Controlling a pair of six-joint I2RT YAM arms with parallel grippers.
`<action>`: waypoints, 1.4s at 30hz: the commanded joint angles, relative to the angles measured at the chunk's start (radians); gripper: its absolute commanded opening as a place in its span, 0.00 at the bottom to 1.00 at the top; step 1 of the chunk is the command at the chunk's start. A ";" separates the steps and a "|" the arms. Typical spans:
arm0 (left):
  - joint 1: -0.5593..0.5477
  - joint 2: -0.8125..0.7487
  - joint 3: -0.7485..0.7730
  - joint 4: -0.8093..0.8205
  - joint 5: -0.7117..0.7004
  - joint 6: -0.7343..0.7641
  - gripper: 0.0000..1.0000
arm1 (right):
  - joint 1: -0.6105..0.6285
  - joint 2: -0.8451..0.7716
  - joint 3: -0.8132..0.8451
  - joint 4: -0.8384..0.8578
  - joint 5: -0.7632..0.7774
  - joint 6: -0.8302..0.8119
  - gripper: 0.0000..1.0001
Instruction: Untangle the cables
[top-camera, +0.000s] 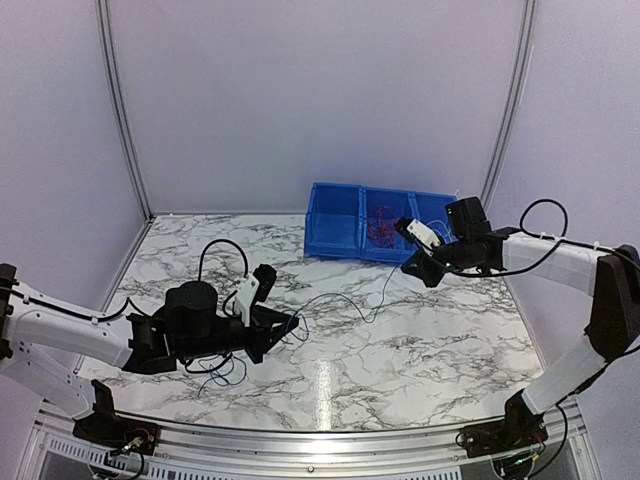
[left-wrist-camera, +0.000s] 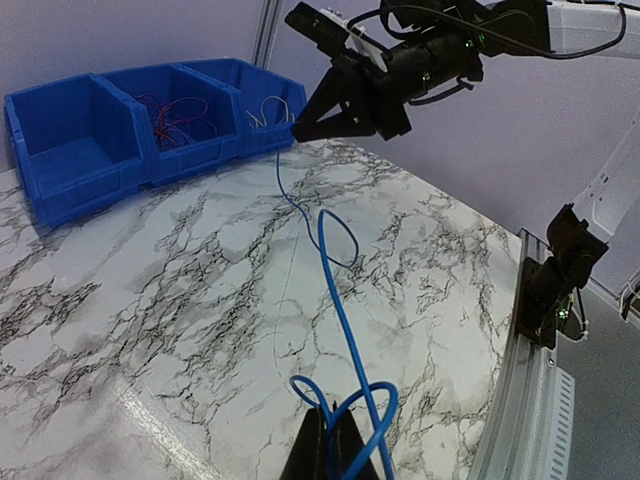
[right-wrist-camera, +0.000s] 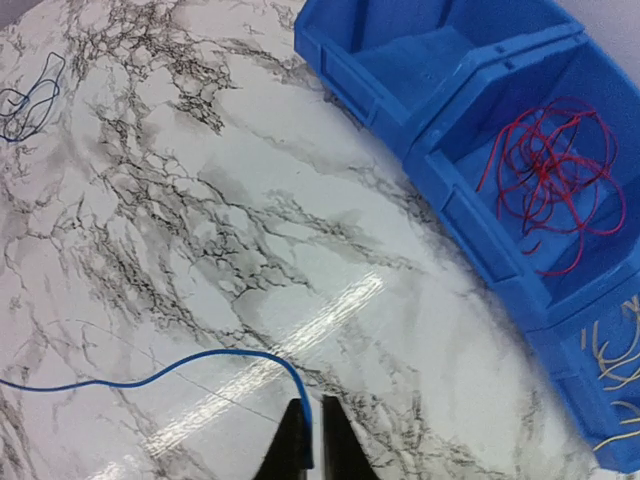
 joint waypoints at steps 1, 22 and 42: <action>-0.005 -0.027 -0.020 0.050 0.002 0.023 0.00 | 0.011 -0.003 0.090 -0.094 -0.096 -0.075 0.22; -0.028 0.201 0.149 0.075 0.083 0.019 0.00 | 0.442 0.068 0.323 -0.296 -0.397 -0.169 0.57; -0.033 0.202 0.147 0.110 0.062 0.022 0.00 | 0.481 0.157 0.310 -0.294 -0.502 -0.141 0.43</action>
